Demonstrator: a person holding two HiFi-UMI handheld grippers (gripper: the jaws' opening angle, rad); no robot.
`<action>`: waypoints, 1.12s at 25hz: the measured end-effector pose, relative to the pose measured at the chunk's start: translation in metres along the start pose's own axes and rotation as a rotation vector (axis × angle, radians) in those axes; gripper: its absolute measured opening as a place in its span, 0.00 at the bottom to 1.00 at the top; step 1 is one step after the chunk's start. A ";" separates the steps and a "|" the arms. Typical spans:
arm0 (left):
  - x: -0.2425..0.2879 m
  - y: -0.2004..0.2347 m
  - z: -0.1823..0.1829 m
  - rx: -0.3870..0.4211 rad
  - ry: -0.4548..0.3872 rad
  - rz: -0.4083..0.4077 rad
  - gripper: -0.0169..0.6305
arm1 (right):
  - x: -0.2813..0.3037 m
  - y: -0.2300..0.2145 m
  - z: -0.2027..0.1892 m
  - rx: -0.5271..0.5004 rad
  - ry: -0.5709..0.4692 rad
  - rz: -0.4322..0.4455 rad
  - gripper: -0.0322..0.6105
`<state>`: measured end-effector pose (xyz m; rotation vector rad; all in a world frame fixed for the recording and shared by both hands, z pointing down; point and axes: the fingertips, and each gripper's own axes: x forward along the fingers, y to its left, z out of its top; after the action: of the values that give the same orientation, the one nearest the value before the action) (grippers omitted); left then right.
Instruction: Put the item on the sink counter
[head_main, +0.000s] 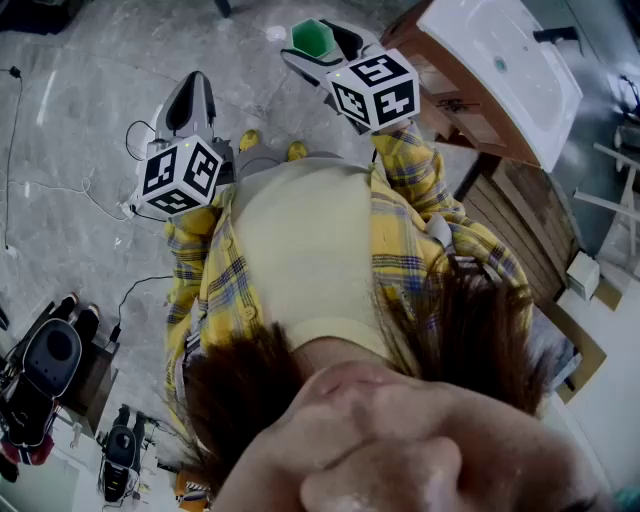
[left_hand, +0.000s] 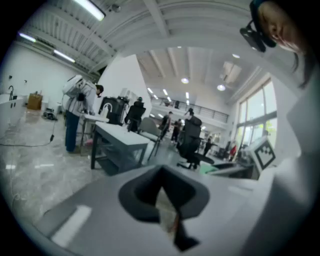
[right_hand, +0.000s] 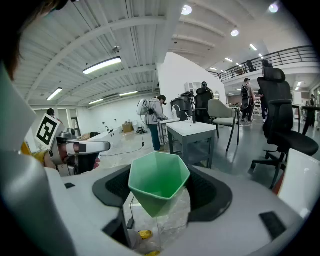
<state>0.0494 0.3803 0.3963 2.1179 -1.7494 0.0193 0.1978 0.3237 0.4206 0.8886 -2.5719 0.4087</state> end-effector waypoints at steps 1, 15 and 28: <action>0.000 0.000 0.000 -0.001 0.001 0.000 0.04 | 0.000 0.000 0.000 0.000 0.000 0.000 0.58; -0.001 -0.003 -0.004 0.015 0.026 0.018 0.04 | 0.001 -0.002 0.004 0.051 -0.021 0.042 0.58; 0.037 0.044 0.004 -0.050 0.046 0.048 0.04 | 0.055 -0.013 0.020 0.035 0.030 0.064 0.58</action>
<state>0.0146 0.3384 0.4149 2.0244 -1.7553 0.0373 0.1610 0.2774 0.4295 0.8070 -2.5783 0.4832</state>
